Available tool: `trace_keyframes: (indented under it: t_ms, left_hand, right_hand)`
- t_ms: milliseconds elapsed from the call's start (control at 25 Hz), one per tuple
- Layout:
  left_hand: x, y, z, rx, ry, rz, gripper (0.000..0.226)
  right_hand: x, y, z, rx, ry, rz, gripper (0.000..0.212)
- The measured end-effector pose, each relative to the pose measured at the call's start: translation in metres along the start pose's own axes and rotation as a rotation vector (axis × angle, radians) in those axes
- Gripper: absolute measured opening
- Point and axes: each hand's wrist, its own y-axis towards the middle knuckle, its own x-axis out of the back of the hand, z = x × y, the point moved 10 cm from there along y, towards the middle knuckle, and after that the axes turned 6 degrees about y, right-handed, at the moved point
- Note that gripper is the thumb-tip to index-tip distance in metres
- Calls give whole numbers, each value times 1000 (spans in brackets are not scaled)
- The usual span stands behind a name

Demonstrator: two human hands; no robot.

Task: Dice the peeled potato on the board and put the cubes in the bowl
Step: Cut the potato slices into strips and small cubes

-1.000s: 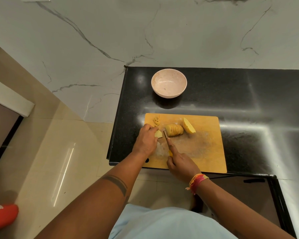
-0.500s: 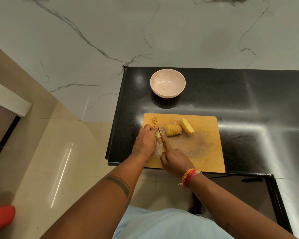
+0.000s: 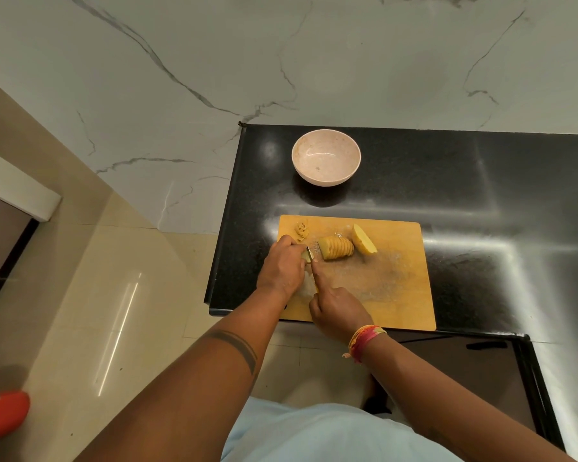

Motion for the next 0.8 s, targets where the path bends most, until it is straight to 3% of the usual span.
trace_keyframes:
  t_ms: [440, 800]
  left_hand:
    - [0, -2, 2, 41, -21, -12, 42]
    - [-6, -4, 12, 71, -62, -7, 41]
  right_hand:
    - [-8, -40, -6, 14, -23, 7, 79]
    - [6, -13, 9, 33, 57, -30, 76]
